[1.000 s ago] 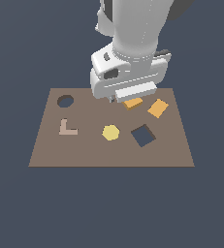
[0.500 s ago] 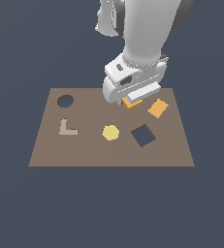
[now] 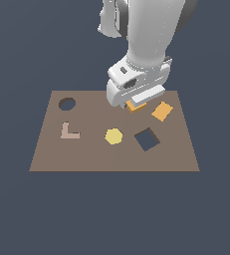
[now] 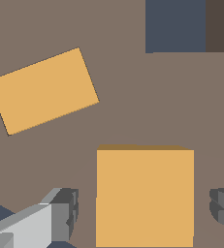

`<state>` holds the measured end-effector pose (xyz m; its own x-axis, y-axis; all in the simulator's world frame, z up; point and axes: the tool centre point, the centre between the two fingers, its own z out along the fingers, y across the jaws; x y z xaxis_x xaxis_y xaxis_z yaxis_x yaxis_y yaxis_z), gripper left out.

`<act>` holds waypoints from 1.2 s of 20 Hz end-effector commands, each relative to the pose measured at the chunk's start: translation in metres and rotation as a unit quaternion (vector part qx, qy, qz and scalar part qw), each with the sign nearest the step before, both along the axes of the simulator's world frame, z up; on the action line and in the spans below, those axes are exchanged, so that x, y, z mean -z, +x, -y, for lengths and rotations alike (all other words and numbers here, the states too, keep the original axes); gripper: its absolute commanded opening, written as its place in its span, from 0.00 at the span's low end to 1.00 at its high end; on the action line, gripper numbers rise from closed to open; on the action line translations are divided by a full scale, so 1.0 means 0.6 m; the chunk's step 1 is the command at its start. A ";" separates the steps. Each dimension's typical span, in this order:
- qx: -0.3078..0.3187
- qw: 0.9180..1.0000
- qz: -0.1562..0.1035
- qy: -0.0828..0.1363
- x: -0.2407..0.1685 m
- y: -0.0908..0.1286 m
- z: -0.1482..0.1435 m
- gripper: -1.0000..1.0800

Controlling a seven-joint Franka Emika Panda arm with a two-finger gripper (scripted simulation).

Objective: Insert a designated object into the corresponding slot on a board.

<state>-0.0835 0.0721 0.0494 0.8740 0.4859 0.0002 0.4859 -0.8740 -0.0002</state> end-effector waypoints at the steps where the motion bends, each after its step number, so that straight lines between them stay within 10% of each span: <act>1: 0.000 1.000 0.000 0.000 0.000 0.000 0.000 0.96; 12: 0.001 1.000 0.000 0.000 0.032 0.000 0.001 0.96; 13: 0.001 1.000 0.000 0.000 0.032 0.000 0.001 0.00; 24: 0.002 1.000 0.000 -0.001 0.031 0.001 0.003 0.00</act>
<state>-0.0832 0.0705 0.0309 0.8760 0.4823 0.0002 0.4823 -0.8760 0.0011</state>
